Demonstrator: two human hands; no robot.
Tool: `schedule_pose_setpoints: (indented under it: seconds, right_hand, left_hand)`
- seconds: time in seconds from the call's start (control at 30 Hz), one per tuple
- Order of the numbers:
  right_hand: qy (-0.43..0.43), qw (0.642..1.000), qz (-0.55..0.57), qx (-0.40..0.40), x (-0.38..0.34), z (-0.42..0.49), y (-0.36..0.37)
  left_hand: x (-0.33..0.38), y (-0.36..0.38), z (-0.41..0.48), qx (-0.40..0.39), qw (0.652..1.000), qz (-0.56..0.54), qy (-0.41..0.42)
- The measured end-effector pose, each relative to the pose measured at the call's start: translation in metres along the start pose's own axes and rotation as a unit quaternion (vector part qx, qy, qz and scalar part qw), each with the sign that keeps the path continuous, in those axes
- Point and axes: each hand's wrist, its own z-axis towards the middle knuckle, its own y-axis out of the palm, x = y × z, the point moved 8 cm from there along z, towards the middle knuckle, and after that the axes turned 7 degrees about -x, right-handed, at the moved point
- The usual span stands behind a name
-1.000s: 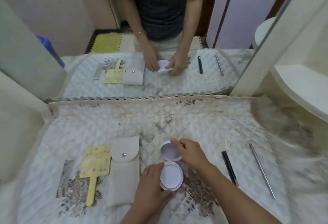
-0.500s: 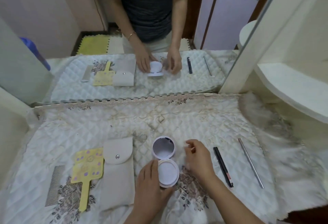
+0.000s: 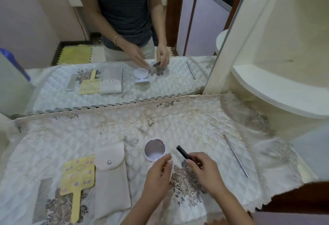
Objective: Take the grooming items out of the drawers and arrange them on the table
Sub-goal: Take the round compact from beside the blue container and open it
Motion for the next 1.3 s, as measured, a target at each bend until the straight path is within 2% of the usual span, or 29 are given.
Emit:
schedule_pose_setpoints:
  seconds: [0.07, 0.13, 0.27, 0.37, 0.4, 0.47, 0.53, 0.6, 0.67, 0.73, 0.87, 1.07, 1.3]
  right_hand:
    - [-0.029, 0.998, 0.012, -0.049, -0.021, -0.006, 0.011]
    - [-0.031, 0.997, 0.035, -0.059, -0.03, -0.012, 0.016]
    - [-0.028, 0.999, 0.032, -0.024, -0.033, -0.022, 0.012]
    - [0.018, 1.0, 0.004, 0.025, -0.013, -0.037, 0.001]
    - [0.045, 0.998, 0.023, 0.046, -0.002, -0.043, -0.003]
    - [0.091, 0.992, 0.052, 0.072, 0.016, -0.051, -0.015]
    - [0.12, 0.985, 0.074, 0.097, 0.029, -0.049, -0.025]
    - [0.13, 0.982, 0.049, 0.13, 0.036, -0.037, -0.034]
    - [0.131, 0.98, 0.023, 0.146, 0.038, -0.022, -0.036]
    - [0.143, 0.98, 0.02, 0.137, 0.041, -0.008, -0.03]
    - [0.149, 0.982, -0.011, 0.118, 0.045, 0.01, -0.014]
    - [0.149, 0.984, -0.029, 0.098, 0.052, 0.011, 0.0]
    - [0.12, 0.984, 0.001, 0.134, 0.054, -0.006, -0.013]
  left_hand:
    - [0.003, -0.001, 0.005, -0.006, 0.997, -0.074, -0.021]
    - [0.01, -0.006, 0.008, 0.007, 0.991, -0.129, -0.022]
    - [0.017, -0.011, 0.008, 0.042, 0.98, -0.192, -0.039]
    - [0.022, -0.031, 0.017, 0.123, 0.954, -0.268, -0.045]
    - [0.025, -0.037, 0.024, 0.124, 0.953, -0.272, -0.039]
    - [0.036, -0.032, 0.041, 0.053, 0.978, -0.2, -0.021]
    - [0.034, -0.008, 0.051, -0.038, 0.996, -0.074, -0.025]
    - [0.024, 0.021, 0.054, -0.09, 0.995, 0.041, -0.025]
    - [0.014, 0.046, 0.056, -0.107, 0.983, 0.147, -0.003]
    - [0.005, 0.062, 0.059, -0.112, 0.972, 0.207, 0.015]
    - [-0.006, 0.07, 0.066, -0.094, 0.969, 0.227, -0.009]
    - [-0.002, 0.069, 0.06, -0.094, 0.969, 0.229, 0.003]
    - [0.008, 0.051, 0.042, -0.082, 0.968, 0.236, 0.017]
